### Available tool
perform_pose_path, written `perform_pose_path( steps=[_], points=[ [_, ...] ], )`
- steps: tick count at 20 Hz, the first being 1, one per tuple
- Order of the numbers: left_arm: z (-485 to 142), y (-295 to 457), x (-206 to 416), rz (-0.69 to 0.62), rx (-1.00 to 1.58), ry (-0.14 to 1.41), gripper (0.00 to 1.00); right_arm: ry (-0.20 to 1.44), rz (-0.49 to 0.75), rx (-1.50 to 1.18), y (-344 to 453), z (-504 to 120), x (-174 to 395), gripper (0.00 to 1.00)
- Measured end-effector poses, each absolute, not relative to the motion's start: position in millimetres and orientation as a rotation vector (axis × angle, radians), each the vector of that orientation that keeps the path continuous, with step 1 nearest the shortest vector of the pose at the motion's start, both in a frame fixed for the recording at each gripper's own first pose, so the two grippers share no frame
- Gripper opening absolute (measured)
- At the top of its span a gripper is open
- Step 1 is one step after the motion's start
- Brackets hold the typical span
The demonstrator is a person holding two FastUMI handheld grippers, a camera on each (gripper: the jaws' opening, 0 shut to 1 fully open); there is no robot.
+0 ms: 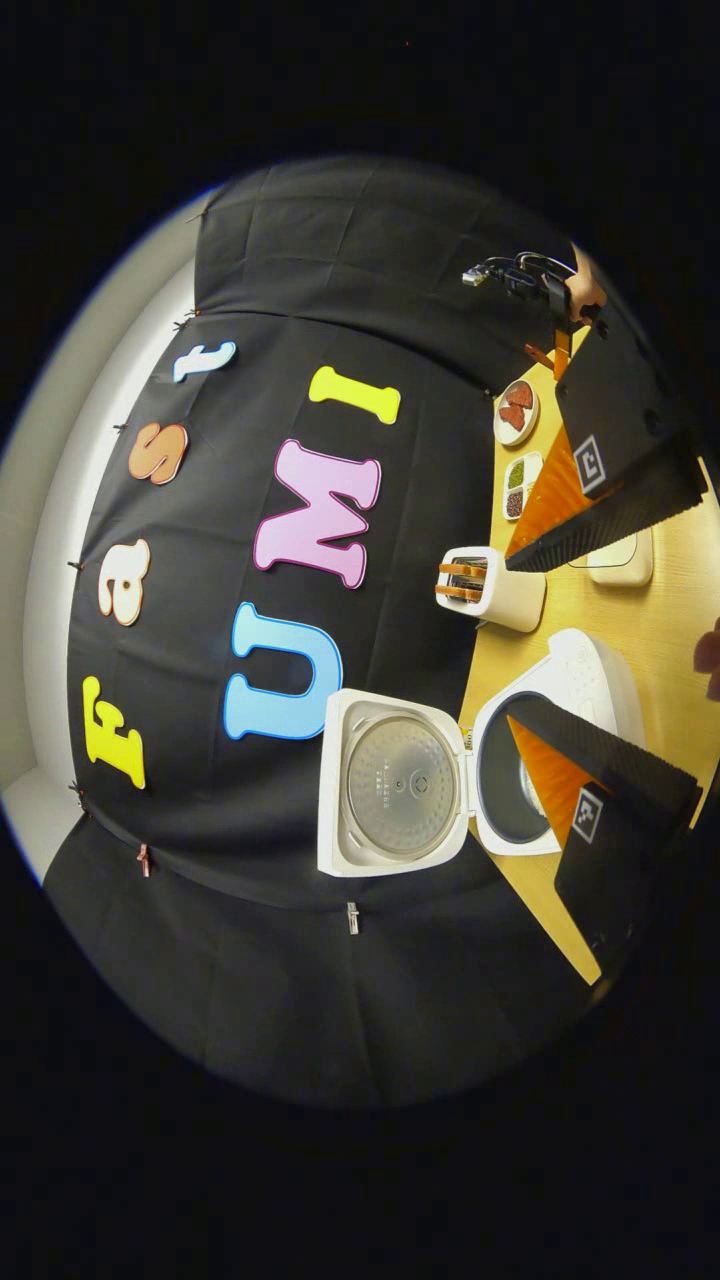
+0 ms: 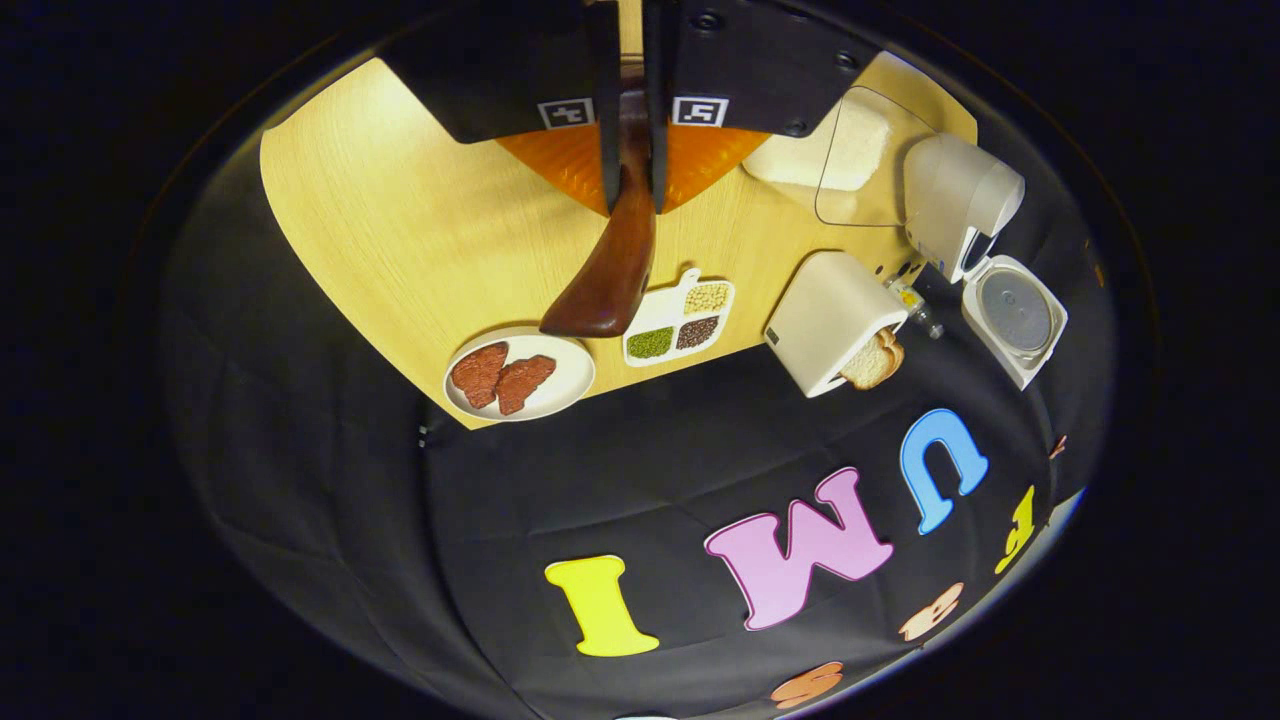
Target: Close the left gripper, press the button to open the rice cooker; take a wooden spoon from the chopstick holder with the right hand, scoop a spoonful of rice and pour it into the rice cooker, then put the wooden spoon back into the chopstick holder.
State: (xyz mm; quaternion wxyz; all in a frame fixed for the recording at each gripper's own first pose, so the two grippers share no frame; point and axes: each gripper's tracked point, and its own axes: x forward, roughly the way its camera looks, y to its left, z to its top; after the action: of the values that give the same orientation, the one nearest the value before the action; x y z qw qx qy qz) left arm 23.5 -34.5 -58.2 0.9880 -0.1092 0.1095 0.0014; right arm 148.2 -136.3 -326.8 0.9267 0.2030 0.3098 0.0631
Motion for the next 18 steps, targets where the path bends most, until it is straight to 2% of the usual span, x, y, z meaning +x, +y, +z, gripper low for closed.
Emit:
perform_pose_path(
  steps=[4,5,6,11,15,18],
  points=[
    [-59,-28,22,0.004,-0.226,0.221,0.91,0.653,0.102,0.426,-137,-328,147,0.13],
    [-58,-26,21,0.003,-0.225,0.22,0.91,0.657,0.082,0.433,-138,-328,148,0.06],
    [-57,-25,21,0.002,-0.224,0.216,0.91,0.656,0.067,0.436,-142,-324,145,0.08],
    [-59,-21,17,-0.019,-0.228,0.218,0.91,0.523,0.049,0.427,-147,-267,142,0.08],
    [-60,-12,20,-0.03,-0.227,0.215,0.91,0.416,0.102,0.385,-111,-204,138,0.08],
    [-62,-4,17,-0.039,-0.225,0.217,0.91,0.382,0.179,0.331,-60,-183,135,0.08]
  ],
)
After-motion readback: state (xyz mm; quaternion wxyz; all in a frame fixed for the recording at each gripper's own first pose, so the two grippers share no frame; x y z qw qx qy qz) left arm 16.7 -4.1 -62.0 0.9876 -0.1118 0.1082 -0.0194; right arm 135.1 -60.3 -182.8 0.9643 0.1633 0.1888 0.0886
